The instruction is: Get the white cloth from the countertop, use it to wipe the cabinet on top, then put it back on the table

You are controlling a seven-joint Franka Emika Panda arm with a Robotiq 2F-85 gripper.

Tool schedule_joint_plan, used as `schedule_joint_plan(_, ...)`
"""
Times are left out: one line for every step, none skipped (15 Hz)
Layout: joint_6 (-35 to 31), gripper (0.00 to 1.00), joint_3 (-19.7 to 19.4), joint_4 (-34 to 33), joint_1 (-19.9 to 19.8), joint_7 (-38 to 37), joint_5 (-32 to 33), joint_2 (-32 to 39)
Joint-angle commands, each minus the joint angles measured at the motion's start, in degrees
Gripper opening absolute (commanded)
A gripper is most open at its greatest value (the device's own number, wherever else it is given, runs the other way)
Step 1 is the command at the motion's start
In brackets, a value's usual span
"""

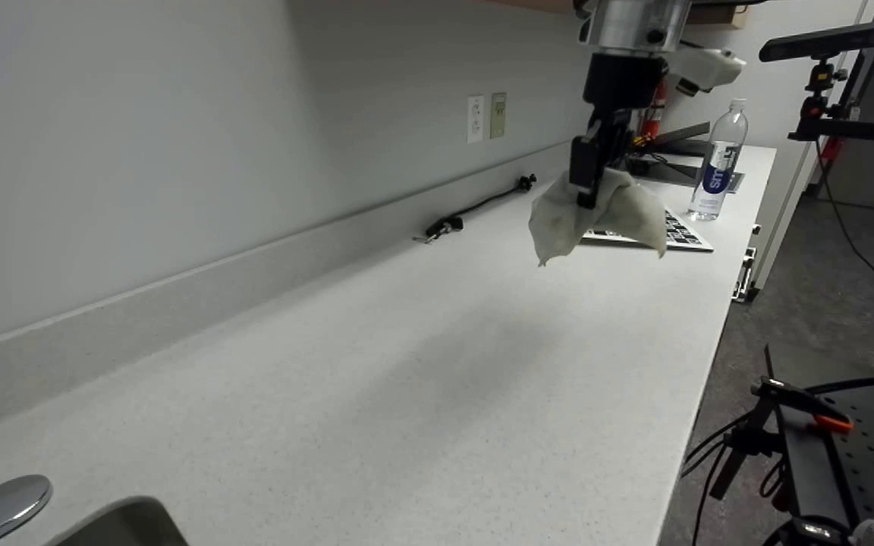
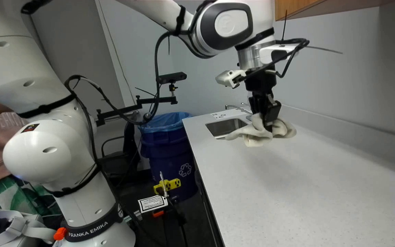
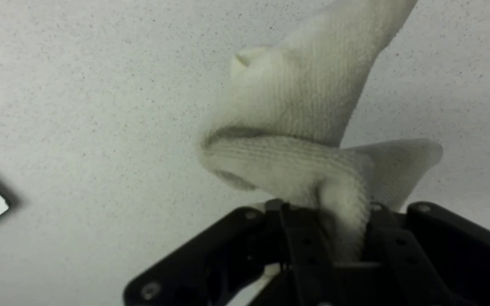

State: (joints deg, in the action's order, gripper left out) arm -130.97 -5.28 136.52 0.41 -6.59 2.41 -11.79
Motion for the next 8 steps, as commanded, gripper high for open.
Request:
schedule_joint_plan(4.2,0.03,1.4,-0.65,-1.43,4.71,2.37,-6.95)
schedule_joint_plan(4.48,0.03,1.5,-0.92,-1.36,5.55,2.44,-8.28)
schedule_joint_plan(4.22,0.03,1.65,-1.04,-1.33,6.11,2.66,-9.46)
schedule_joint_plan(3.2,0.03,1.95,-1.09,-1.44,6.17,3.35,-10.75)
schedule_joint_plan(2.44,0.03,2.14,-1.12,-1.45,6.23,3.56,-11.76)
schedule_joint_plan(1.69,0.03,2.41,-1.34,-1.42,6.09,3.79,-12.73)
schedule_joint_plan(1.32,0.03,2.78,-1.67,-1.42,5.68,4.04,-13.57)
schedule_joint_plan(1.25,0.03,3.16,-2.15,-1.35,5.33,3.99,-14.52)
